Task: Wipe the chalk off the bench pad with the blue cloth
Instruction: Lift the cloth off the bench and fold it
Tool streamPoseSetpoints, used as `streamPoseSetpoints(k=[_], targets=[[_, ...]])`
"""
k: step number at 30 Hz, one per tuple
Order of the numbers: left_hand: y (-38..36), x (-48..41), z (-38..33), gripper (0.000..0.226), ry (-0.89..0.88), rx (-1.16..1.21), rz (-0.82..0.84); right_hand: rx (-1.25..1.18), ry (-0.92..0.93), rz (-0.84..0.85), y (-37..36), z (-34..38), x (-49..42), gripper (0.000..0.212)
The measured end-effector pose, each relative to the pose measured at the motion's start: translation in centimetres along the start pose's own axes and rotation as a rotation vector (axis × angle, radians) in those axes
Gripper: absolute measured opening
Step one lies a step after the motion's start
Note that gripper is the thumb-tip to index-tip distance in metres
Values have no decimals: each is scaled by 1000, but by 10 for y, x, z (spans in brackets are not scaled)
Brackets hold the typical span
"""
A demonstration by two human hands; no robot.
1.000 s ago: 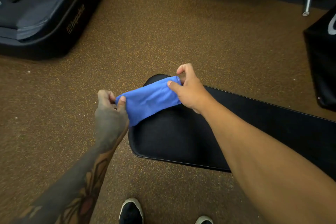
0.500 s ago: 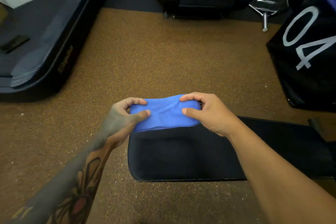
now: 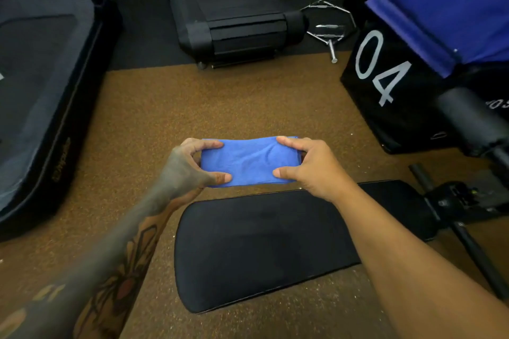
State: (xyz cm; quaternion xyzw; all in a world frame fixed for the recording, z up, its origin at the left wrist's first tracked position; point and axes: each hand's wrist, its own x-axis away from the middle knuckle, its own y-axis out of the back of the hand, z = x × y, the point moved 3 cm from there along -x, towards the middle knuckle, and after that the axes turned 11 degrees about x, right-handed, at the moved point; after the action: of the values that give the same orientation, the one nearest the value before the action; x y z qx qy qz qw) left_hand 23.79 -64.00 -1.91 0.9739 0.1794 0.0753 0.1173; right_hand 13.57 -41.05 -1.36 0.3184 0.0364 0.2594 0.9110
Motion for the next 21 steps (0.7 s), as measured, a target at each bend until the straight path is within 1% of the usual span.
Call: streamPoseSetpoints(k=[2,6,13,21], targets=[[-17,-9,-13,70,-25,-16,35,-14,-20,-45,19,-9,6,70],[-68,-33,-43,67,-67,-30,115,-3,-50,-137,64,-35,17,73],[-175,-62,-92,69,-110,-11,286,-18,-135,-305,155,-86,45,73],[-302,-82,-137,71,-190,-102,505,-39,-269,-499,244,-145,99,74]])
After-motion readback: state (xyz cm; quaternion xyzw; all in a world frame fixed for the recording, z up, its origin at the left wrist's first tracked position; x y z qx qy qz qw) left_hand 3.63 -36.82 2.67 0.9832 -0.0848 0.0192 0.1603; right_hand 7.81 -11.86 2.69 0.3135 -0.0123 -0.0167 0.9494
